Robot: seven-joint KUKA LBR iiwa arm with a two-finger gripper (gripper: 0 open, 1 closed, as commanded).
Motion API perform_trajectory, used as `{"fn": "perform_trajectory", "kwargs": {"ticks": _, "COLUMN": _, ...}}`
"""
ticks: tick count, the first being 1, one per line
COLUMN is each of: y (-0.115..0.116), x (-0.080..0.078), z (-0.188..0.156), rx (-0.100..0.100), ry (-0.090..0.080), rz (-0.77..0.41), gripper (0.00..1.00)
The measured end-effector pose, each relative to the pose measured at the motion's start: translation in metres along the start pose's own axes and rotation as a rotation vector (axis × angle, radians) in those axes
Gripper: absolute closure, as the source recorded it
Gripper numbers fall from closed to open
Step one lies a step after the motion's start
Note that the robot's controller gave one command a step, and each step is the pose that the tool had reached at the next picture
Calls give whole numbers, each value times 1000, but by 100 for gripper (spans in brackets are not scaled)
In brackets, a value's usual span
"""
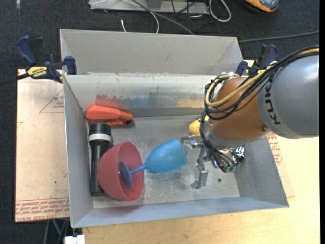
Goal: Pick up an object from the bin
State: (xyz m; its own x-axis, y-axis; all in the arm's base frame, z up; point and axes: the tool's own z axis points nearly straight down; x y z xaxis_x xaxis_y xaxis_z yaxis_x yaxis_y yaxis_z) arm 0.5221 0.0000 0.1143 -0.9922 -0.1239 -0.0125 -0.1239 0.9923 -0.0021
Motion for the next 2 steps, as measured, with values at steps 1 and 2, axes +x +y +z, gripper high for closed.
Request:
{"fn": "perform_trajectory", "kwargs": {"ticks": 1, "y": -17, "x": 17, "z": 43, "rx": -3, "ry": 12, "rz": 75, "gripper": 0}}
{"fn": "perform_trajectory", "kwargs": {"ticks": 2, "y": 48, "x": -40, "z": 44, "rx": -5, "ry": -12, "rz": 20, "gripper": 0}}
